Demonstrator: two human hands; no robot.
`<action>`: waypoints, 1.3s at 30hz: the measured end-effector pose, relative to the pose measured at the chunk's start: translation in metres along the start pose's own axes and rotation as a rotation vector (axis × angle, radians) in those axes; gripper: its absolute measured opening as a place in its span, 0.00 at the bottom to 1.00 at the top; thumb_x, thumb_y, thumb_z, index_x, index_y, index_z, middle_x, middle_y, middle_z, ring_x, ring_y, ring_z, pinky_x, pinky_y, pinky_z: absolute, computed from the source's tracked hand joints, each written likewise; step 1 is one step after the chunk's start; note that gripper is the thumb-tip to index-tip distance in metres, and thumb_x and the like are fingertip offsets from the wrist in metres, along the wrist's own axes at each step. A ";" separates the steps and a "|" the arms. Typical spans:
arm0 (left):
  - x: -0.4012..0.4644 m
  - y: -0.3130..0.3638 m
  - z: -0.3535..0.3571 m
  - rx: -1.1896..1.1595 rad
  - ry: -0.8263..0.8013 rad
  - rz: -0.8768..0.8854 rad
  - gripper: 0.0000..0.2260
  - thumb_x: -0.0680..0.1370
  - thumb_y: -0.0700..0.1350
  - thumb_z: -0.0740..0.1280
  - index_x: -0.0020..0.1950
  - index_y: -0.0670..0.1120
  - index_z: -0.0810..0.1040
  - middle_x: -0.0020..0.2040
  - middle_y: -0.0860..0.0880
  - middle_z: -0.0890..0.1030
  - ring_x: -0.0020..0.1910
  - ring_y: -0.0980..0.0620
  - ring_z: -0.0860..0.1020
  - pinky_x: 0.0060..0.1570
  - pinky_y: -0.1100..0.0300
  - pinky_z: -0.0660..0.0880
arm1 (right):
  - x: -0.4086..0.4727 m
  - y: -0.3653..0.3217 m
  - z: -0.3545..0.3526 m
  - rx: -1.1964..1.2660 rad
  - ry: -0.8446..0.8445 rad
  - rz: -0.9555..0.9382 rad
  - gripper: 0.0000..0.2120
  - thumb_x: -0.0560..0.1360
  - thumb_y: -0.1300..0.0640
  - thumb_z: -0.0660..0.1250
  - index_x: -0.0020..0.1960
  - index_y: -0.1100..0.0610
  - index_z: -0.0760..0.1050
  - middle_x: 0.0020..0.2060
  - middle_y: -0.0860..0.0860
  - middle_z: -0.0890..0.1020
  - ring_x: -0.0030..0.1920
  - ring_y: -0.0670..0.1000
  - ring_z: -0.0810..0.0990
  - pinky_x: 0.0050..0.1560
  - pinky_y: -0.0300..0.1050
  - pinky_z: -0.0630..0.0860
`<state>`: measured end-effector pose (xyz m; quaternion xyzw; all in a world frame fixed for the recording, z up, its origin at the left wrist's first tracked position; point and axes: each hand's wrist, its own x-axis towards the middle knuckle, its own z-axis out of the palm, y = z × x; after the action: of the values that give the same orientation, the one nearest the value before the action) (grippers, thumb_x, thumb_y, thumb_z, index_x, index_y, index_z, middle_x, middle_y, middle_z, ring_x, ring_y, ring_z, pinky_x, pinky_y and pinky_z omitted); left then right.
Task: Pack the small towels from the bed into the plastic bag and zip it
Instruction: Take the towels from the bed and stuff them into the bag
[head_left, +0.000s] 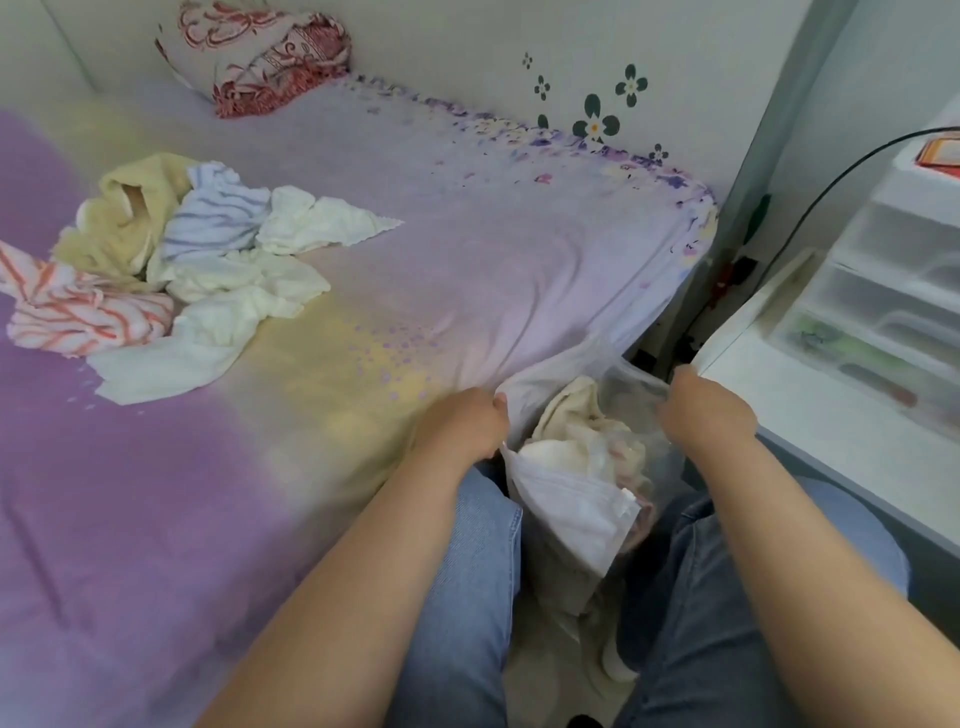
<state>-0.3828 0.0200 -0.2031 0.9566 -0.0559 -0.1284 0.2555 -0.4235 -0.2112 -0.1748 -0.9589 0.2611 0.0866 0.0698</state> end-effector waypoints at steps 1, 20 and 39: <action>-0.003 0.001 -0.002 -0.052 -0.018 0.011 0.24 0.81 0.50 0.49 0.33 0.43 0.75 0.31 0.46 0.81 0.35 0.46 0.78 0.48 0.53 0.76 | 0.004 -0.001 0.002 0.017 0.028 -0.037 0.12 0.77 0.62 0.59 0.60 0.59 0.72 0.45 0.56 0.79 0.42 0.56 0.78 0.40 0.47 0.73; -0.017 -0.021 -0.022 -0.093 -0.079 0.043 0.13 0.73 0.51 0.57 0.32 0.46 0.69 0.40 0.40 0.83 0.33 0.48 0.75 0.40 0.49 0.77 | 0.009 -0.090 -0.044 -0.013 -0.075 -0.418 0.21 0.76 0.67 0.54 0.65 0.52 0.73 0.65 0.55 0.72 0.58 0.57 0.76 0.56 0.50 0.75; 0.051 -0.247 -0.177 0.100 0.706 -0.510 0.53 0.65 0.64 0.73 0.77 0.59 0.39 0.78 0.50 0.35 0.76 0.36 0.35 0.68 0.29 0.46 | 0.018 -0.352 0.023 0.471 -0.242 -0.959 0.52 0.68 0.46 0.76 0.78 0.48 0.43 0.78 0.55 0.45 0.76 0.55 0.55 0.72 0.49 0.59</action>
<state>-0.2754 0.3086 -0.1907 0.9362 0.2669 0.1503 0.1726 -0.2311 0.0844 -0.1700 -0.9121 -0.2028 0.0937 0.3439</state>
